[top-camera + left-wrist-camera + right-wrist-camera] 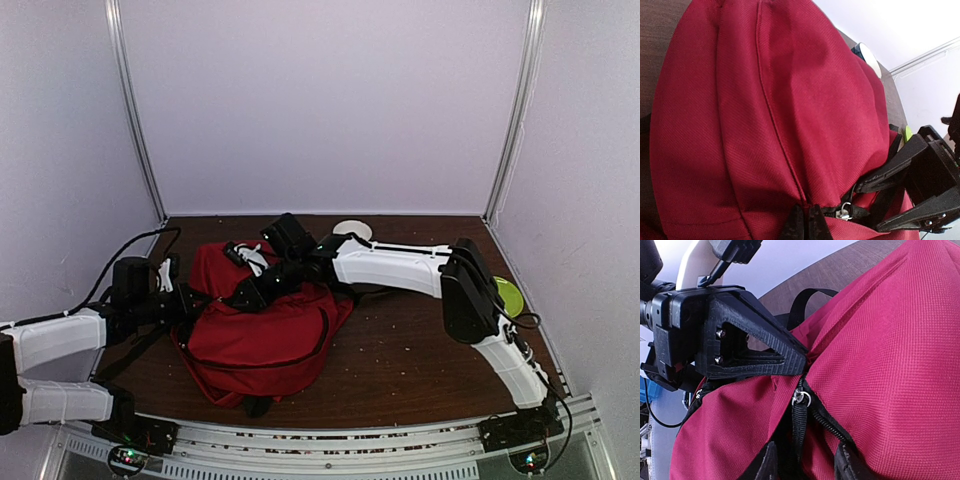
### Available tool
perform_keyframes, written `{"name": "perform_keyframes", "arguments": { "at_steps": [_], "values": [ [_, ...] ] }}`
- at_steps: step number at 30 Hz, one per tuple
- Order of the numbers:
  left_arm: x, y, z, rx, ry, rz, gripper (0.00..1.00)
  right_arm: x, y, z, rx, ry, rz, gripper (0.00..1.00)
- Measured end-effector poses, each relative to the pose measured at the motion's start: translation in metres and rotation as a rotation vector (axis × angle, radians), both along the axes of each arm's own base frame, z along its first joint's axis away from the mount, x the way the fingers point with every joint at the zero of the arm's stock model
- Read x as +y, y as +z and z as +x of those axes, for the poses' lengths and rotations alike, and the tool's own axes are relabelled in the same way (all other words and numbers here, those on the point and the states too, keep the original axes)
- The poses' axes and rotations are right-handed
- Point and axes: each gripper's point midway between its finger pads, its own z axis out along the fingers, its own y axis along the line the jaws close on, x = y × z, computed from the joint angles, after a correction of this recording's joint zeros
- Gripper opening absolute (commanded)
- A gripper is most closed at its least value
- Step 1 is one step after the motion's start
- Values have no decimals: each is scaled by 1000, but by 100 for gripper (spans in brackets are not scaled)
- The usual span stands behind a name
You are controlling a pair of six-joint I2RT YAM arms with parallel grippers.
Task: Pack the student bag
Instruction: Grab the lower front pocket of the student bag, then zip the lower front pocket of the student bag.
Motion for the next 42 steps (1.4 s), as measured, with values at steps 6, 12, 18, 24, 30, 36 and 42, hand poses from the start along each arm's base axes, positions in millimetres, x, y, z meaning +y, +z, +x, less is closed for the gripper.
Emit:
{"name": "perform_keyframes", "arguments": {
  "at_steps": [6,12,18,24,30,36,42],
  "values": [
    [-1,1,1,-8,-3,-4,0,8,-1,4,-2,-1,14,33],
    [-1,1,0,-11,-7,-8,0,13,-6,6,-2,6,20,13],
    [-1,2,-1,-16,-6,-5,0,8,-6,13,-2,-5,15,1],
    [5,8,-1,-48,14,23,0,-8,10,23,-5,-20,17,0],
    [9,12,0,-78,28,47,0,-35,49,25,-22,-16,20,0],
    [14,8,0,-74,42,84,0,-73,38,37,8,-41,-69,0],
    [21,4,-3,-67,67,121,0,-136,5,65,77,-125,-178,0]
  ]
}}
